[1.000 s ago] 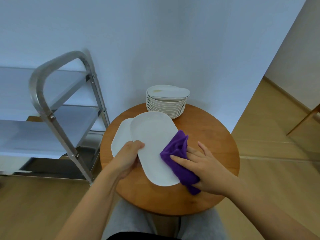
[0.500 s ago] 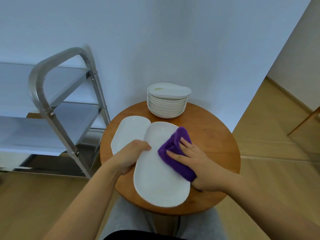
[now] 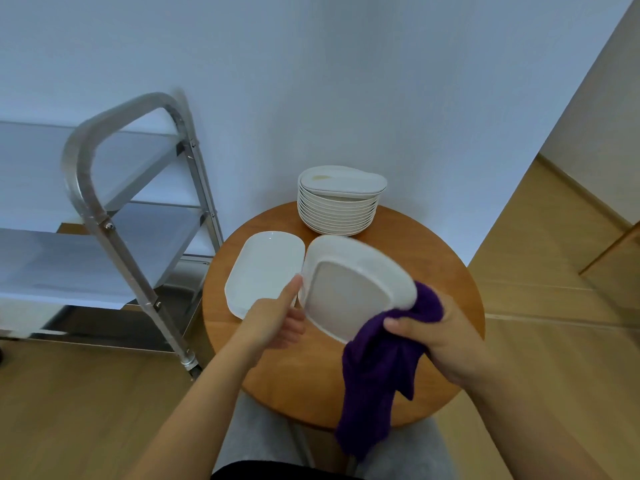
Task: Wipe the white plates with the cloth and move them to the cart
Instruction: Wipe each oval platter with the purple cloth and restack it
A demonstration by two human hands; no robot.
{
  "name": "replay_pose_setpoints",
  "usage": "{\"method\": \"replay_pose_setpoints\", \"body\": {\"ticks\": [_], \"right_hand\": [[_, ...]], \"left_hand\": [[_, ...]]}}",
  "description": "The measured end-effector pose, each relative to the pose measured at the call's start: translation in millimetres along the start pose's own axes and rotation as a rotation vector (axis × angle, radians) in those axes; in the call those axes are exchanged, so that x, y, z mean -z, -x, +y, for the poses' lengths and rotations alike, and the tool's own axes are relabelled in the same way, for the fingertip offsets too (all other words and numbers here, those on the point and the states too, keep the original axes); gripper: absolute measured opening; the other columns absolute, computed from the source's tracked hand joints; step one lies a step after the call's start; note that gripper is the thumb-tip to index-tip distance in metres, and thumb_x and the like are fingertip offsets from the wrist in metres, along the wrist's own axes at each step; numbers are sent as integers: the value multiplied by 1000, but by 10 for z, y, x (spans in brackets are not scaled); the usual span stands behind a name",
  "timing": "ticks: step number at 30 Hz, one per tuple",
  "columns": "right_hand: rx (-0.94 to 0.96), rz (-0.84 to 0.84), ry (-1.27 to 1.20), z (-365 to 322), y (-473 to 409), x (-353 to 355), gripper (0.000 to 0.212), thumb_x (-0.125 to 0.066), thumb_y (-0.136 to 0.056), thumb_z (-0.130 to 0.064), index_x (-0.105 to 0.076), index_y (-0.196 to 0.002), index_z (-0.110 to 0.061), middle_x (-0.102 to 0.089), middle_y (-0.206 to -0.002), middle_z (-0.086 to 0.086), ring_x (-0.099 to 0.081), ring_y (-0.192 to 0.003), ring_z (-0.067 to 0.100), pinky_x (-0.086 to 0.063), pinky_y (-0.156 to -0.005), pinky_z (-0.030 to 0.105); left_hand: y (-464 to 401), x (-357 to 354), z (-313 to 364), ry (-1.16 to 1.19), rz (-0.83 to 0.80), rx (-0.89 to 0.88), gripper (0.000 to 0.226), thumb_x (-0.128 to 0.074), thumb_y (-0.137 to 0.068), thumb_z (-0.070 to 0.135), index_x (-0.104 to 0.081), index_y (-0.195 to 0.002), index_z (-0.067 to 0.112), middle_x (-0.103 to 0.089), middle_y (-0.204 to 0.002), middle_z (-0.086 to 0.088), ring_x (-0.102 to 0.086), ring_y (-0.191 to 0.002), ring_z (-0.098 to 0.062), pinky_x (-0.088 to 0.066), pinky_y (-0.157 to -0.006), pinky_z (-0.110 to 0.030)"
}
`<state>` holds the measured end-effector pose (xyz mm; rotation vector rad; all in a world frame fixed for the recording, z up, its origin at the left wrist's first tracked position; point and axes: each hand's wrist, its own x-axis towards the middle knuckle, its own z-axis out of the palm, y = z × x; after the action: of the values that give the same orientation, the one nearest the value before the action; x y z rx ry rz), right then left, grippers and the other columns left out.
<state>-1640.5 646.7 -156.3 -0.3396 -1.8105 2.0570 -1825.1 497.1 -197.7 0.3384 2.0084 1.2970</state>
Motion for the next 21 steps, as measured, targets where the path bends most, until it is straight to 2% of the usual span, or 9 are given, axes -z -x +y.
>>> {"method": "replay_pose_setpoints", "body": {"ticks": [2,3,5,7,9,13,16,18,21], "right_hand": [[-32,34,-204,-12,-77,72,45,-74,-64,-2,-63,-108,-6,-72,-97,11,-69,-90,24,-56,-71,30],[-43,56,-281,-14,-118,97,44,-72,-63,-3,-64,-107,-6,-72,-98,12,-69,-89,24,-56,-71,30],[-68,107,-408,16,-187,108,39,-70,-67,-4,-65,-106,-6,-72,-98,12,-70,-88,24,-57,-70,31],[-105,162,-508,76,-239,80,35,-62,-75,-4,-64,-110,-5,-72,-99,13,-70,-89,25,-57,-70,32],[-138,209,-577,127,-274,44,38,-60,-77,-8,-61,-115,-6,-71,-105,13,-70,-92,25,-57,-71,33],[-145,385,-455,149,-287,18,43,-65,-80,-18,-59,-121,-11,-70,-110,10,-69,-97,23,-57,-71,31],[-36,547,-349,101,-253,54,40,-64,-83,-18,-57,-122,-16,-73,-95,0,-71,-83,17,-56,-63,26],[58,497,-142,15,-215,48,45,-69,-75,-23,-57,-118,-27,-71,-85,-10,-69,-74,10,-53,-59,19],[138,226,332,-98,-221,-122,56,-67,-74,-36,-43,-118,-60,-56,-114,-25,-61,-97,0,-51,-73,13]], "left_hand": [[-13,-5,-98,-1,161,-130,66,-46,-58,76,-61,-93,23,-67,-96,-2,-64,-86,-17,-53,-72,-29],[-8,-3,-132,100,108,-155,62,-54,-58,73,-59,-99,26,-65,-104,-1,-62,-96,-18,-52,-77,-31],[-2,-25,-184,542,-188,-144,60,-73,-63,58,-60,-111,23,-66,-115,-4,-61,-111,-26,-53,-83,-38],[41,-101,-187,970,-459,-99,69,-86,-62,31,-59,-123,18,-63,-125,-11,-59,-116,-31,-54,-83,-44],[75,-189,-150,1089,-521,-76,84,-89,-55,12,-52,-131,14,-60,-128,-16,-59,-114,-34,-56,-81,-45],[101,-198,-86,1058,-394,-111,58,-67,-70,-3,-55,-125,12,-65,-119,-15,-65,-105,-32,-58,-77,-43],[130,-96,0,870,-280,-168,50,-65,-66,-3,-62,-113,13,-70,-110,-11,-68,-97,-27,-58,-69,-35],[143,-44,60,708,-201,-187,42,-67,-66,-3,-65,-104,14,-73,-100,-8,-69,-93,-27,-58,-66,-33],[183,-63,164,442,-149,-201,31,-65,-74,-4,-66,-100,13,-72,-97,-11,-65,-97,-33,-56,-77,-41]]}}
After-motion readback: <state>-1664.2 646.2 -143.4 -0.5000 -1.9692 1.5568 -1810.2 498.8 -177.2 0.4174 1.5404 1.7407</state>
